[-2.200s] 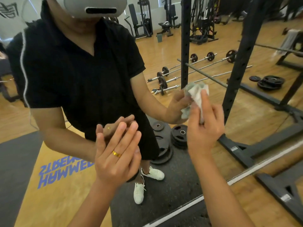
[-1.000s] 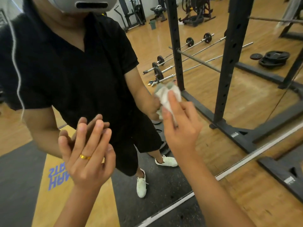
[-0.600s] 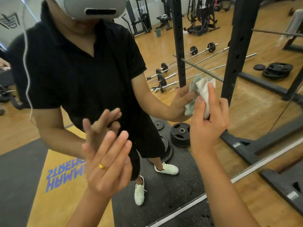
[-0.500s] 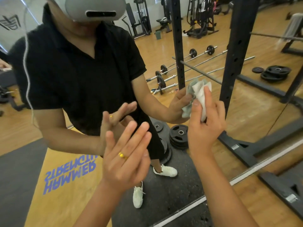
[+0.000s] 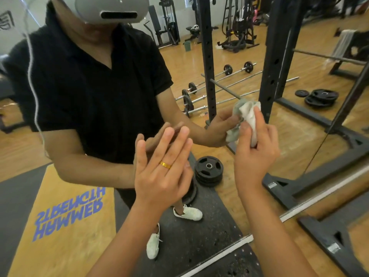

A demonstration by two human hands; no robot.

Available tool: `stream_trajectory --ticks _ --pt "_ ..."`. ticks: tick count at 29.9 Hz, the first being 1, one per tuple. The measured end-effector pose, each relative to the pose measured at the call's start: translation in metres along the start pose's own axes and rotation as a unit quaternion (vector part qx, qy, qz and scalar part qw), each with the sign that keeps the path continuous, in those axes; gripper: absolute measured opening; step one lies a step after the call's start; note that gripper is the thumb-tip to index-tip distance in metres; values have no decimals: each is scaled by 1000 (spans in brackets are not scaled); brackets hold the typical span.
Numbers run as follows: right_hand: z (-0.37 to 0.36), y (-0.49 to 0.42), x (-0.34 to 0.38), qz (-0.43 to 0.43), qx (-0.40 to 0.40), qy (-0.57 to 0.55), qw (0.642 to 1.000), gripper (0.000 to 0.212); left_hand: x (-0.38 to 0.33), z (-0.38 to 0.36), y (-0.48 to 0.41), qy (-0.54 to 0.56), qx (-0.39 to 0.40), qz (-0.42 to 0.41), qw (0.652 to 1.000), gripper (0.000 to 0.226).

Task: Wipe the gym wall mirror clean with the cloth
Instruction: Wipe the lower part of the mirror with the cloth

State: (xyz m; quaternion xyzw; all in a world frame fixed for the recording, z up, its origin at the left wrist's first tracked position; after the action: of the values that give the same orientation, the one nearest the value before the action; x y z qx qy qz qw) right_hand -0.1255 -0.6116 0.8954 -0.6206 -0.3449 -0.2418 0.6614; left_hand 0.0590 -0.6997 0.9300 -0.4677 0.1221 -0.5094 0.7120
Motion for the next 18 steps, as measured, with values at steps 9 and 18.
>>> stream_trajectory --ticks 9,18 --pt "-15 34 9 157 54 75 983 34 0 -1 2 17 -6 -2 1000 36" --pt "-17 26 14 22 -13 8 1000 38 1 2 1 39 -9 -20 999 36"
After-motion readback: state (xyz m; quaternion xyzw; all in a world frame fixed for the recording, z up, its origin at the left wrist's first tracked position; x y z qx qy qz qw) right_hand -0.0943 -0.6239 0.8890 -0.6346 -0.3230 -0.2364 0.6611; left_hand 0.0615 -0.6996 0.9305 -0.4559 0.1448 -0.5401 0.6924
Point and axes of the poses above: each hand's wrist, its own y-axis away from the middle knuckle, its own z-axis out of the back of the hand, x = y × z, the point moved 4 cm from there along -y, towards the middle knuckle, and after that the axes turned 10 degrees about x, right-handed, at the moved point
